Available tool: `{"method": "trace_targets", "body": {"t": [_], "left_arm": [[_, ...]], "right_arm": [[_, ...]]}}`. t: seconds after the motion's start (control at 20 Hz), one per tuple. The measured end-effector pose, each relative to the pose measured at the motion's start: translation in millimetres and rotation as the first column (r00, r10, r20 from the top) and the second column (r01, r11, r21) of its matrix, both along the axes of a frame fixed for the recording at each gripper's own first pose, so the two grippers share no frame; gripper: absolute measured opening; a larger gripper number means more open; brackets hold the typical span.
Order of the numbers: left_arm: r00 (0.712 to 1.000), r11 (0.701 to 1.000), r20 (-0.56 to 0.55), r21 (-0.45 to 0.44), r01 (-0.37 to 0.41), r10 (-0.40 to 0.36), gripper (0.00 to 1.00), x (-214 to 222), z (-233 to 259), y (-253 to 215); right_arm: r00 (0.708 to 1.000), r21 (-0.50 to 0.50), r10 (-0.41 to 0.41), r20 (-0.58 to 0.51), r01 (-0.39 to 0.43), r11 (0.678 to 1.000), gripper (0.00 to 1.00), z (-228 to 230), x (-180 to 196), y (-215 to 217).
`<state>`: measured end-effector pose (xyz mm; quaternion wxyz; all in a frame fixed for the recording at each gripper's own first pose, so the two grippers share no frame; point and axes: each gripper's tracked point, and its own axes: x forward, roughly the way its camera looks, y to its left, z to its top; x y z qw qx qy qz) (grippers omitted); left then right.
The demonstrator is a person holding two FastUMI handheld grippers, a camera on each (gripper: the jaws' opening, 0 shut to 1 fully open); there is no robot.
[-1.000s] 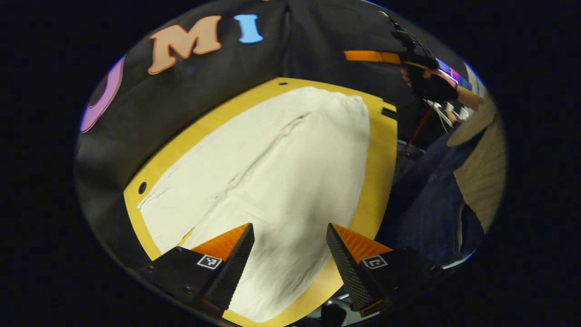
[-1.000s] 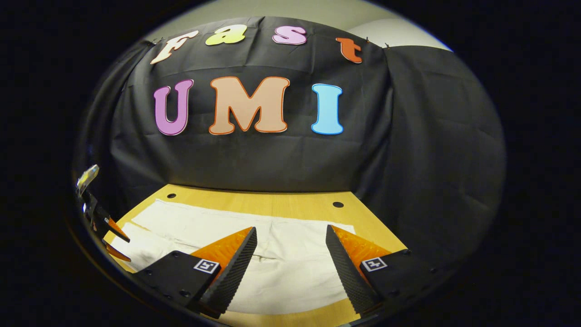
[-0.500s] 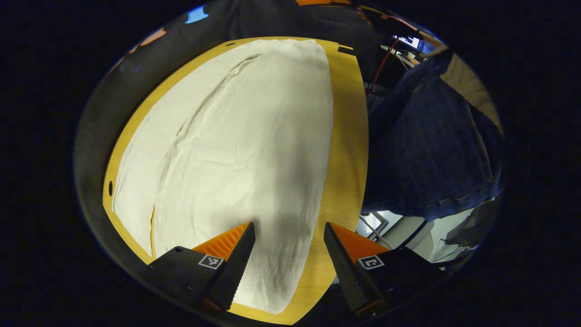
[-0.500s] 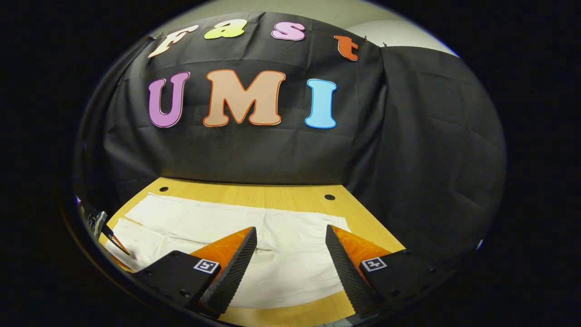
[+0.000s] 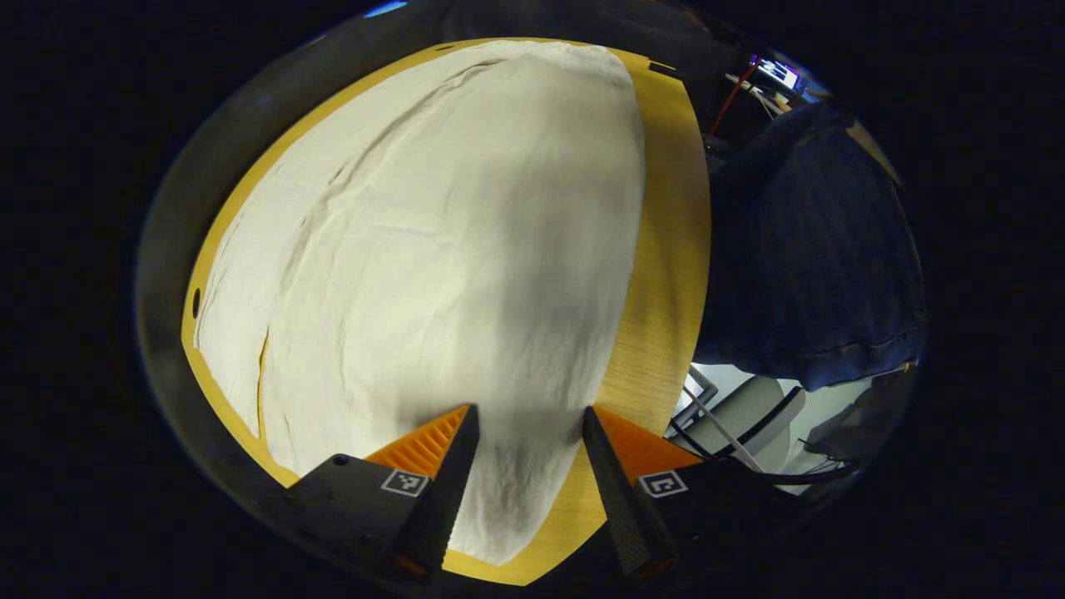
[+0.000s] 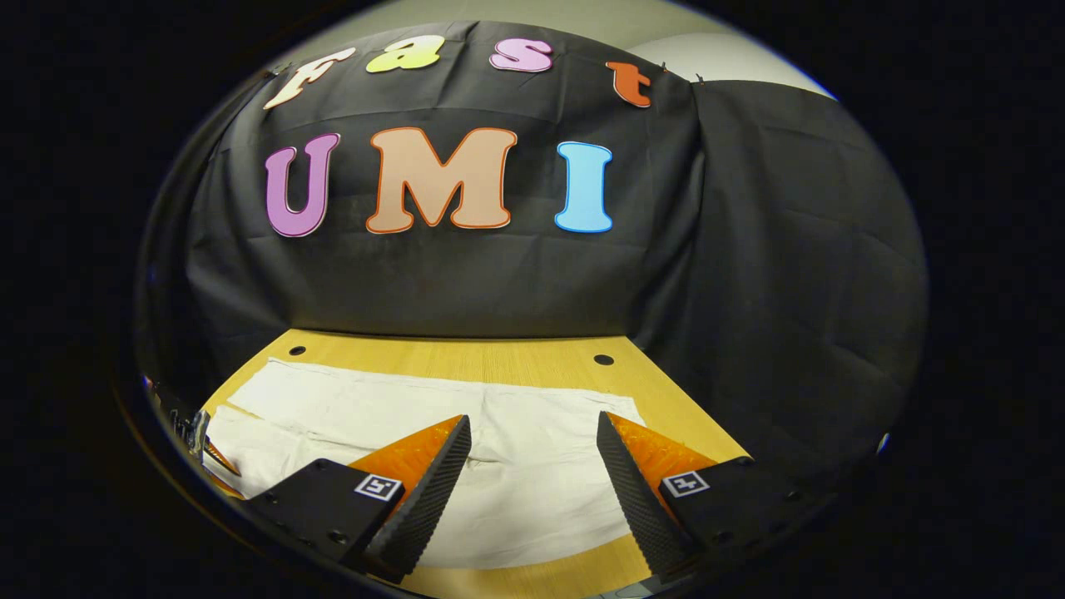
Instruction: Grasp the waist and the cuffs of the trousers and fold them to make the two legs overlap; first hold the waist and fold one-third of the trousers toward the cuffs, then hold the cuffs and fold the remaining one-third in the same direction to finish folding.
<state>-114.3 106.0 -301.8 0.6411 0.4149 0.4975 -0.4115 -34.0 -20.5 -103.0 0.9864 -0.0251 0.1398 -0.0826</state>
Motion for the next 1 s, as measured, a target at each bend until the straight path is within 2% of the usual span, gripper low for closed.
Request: {"method": "trace_targets", "body": {"t": [0.1, 0.3, 0.5, 0.65, 0.8, 0.85, 0.9, 1.0], "left_arm": [[1.000, 1.000, 0.003, 0.021, 0.019, -0.019, 0.75, 0.3, -1.2, -1.1], [1.000, 0.998, -0.013, 0.066, 0.003, -0.002, 0.74, -1.5, -2.2, -2.1], [0.999, 0.994, -0.024, 0.100, 0.034, -0.032, 0.63, -2.5, -2.1, -5.9], [1.000, 0.993, -0.026, 0.119, 0.008, -0.004, 0.41, 3.8, -1.7, -8.0], [0.999, 0.990, -0.020, 0.134, -0.044, 0.047, 0.24, 12.1, -0.3, -5.4], [0.998, 0.990, -0.013, 0.132, -0.057, 0.060, 0.11, 16.9, 0.7, -6.5], [0.997, 0.989, -0.017, 0.130, -0.073, 0.076, 0.04, 16.1, 0.1, -4.9], [0.996, 0.989, -0.022, 0.128, -0.079, 0.082, 0.00, 16.0, 1.0, -5.6]], "right_arm": [[1.000, -0.007, 0.008, -0.003, -0.008, 1.000, 0.98, -0.1, 1.3, 0.9], [0.999, -0.034, 0.047, -0.022, -0.047, 0.998, 0.98, -4.5, 6.5, 3.5], [0.990, -0.028, 0.126, -0.062, -0.128, 0.991, 0.98, -17.3, 10.9, 10.6], [0.975, -0.031, 0.202, -0.093, -0.205, 0.978, 0.99, -27.9, 15.6, 16.7], [0.947, -0.048, 0.288, -0.141, -0.297, 0.954, 0.98, -42.4, 19.3, 22.1], [0.936, -0.061, 0.315, -0.159, -0.328, 0.943, 0.99, -50.0, 20.4, 23.1], [0.923, -0.073, 0.337, -0.185, -0.355, 0.932, 0.98, -57.7, 20.0, 20.9], [0.889, -0.080, 0.387, -0.245, -0.417, 0.905, 0.99, -79.1, 17.0, 16.7]]}}
